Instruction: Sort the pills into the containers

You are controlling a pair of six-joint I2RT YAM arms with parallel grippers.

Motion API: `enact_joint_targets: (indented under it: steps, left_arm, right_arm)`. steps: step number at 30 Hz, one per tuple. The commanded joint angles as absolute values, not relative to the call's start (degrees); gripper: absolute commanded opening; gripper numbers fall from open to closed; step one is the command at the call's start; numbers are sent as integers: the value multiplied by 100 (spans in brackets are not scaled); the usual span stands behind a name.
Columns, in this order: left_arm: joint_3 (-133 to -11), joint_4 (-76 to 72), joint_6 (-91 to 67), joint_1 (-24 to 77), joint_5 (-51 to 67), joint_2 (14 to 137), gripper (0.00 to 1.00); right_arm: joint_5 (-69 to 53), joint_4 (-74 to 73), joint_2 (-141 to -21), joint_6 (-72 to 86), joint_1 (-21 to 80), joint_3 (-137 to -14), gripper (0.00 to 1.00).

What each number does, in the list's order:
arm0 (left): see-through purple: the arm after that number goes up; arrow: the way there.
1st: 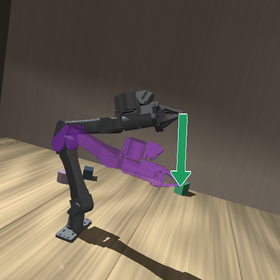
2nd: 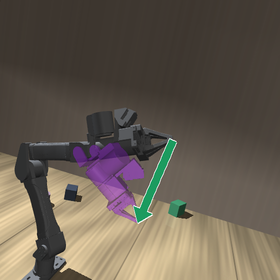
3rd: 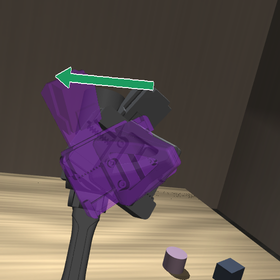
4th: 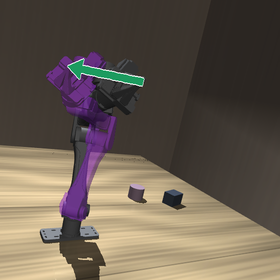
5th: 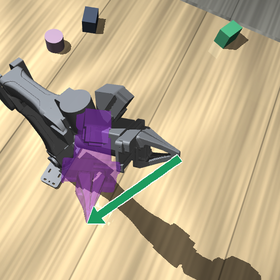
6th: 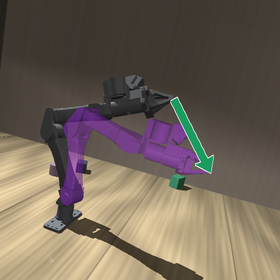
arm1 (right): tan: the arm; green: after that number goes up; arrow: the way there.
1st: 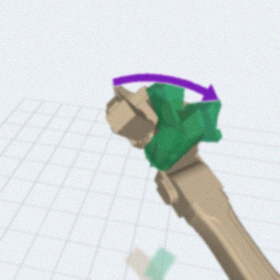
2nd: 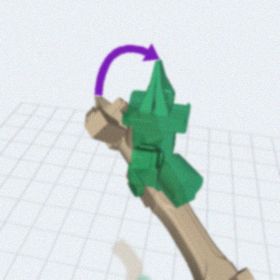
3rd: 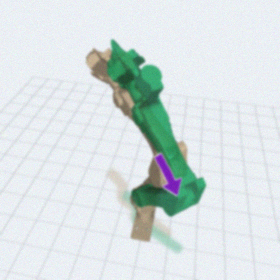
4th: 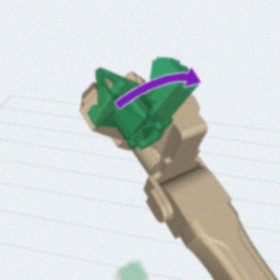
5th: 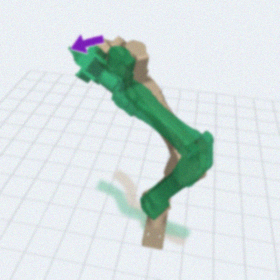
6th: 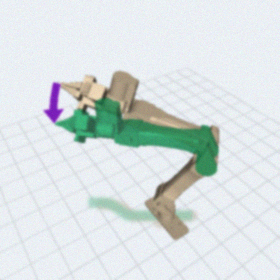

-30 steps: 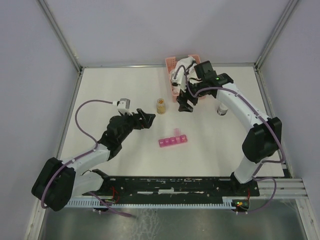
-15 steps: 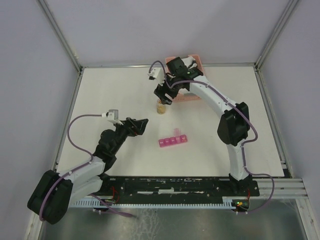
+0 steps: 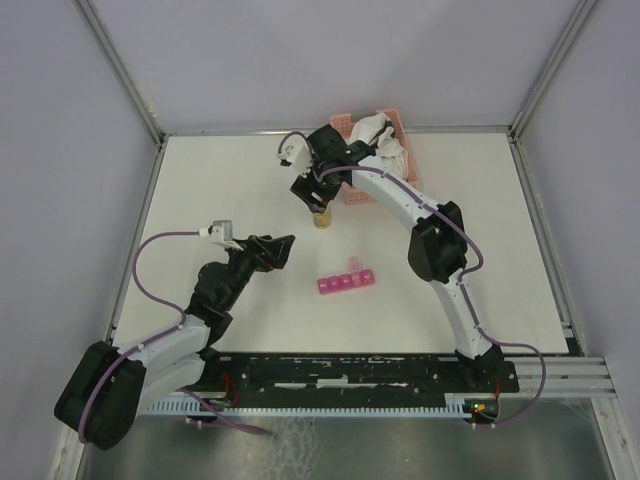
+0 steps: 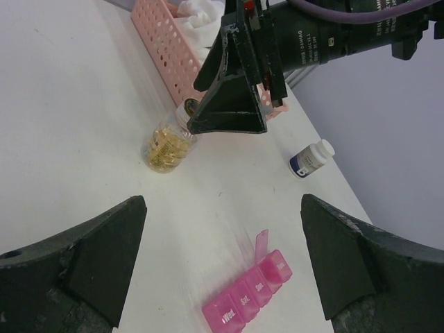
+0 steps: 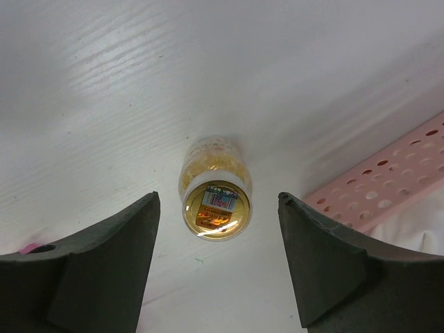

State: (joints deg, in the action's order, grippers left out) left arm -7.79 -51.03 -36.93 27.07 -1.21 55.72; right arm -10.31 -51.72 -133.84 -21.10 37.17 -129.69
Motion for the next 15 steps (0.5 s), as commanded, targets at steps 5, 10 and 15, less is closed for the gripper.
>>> enact_joint_targets:
  steps: [5, 10, 15]
  left_arm:
    - [-738, -5527, -3823, 2688, -132, 5590, 99]
    - [-743, -5544, -3832, 2686, -124, 5615, 99]
    - [-746, -5546, -3832, 2688, -106, 5636, 99]
  right_arm:
    - [-782, -5300, -13517, -1887, 3769, -13257, 74]
    - [-790, -5318, -13501, -1907, 3776, -13211, 68]
    - [-833, -5339, -13525, -1909, 3797, -13219, 67]
